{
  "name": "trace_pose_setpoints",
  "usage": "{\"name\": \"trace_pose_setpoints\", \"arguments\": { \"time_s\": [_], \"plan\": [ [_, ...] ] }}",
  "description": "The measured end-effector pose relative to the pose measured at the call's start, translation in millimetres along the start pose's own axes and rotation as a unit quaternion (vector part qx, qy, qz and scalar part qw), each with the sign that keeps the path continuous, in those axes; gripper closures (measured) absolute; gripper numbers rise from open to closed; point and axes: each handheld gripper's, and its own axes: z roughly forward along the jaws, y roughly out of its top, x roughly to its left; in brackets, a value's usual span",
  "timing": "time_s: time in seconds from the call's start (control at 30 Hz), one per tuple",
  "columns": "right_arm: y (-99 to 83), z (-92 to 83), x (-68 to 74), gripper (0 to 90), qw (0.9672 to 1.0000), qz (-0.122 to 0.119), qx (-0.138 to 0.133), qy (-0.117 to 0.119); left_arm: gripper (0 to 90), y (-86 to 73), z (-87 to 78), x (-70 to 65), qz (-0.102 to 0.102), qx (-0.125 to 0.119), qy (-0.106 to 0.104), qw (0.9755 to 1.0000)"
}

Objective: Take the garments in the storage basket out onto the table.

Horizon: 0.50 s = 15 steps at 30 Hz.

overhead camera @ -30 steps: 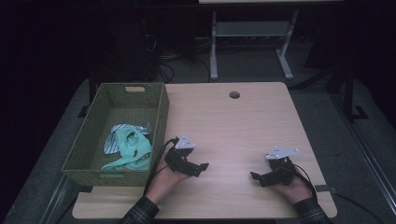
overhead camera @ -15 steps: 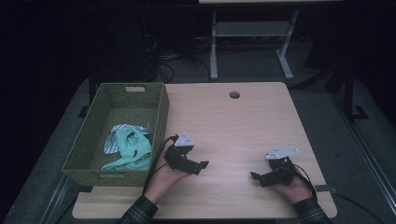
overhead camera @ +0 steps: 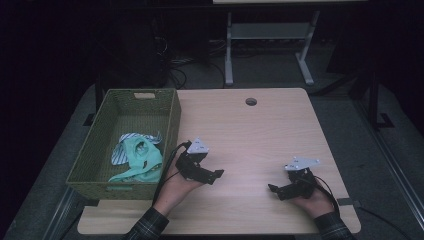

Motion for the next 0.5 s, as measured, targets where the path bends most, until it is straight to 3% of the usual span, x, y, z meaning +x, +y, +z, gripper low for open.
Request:
{"name": "trace_pose_setpoints", "arguments": {
  "time_s": [0.5],
  "plan": [
    [0.0,0.0,0.0,2.8,1.0,0.0,0.0,0.0,12.6,11.9,-8.9,1.9,0.008,-0.011,-0.009,0.9999]
  ]
}}
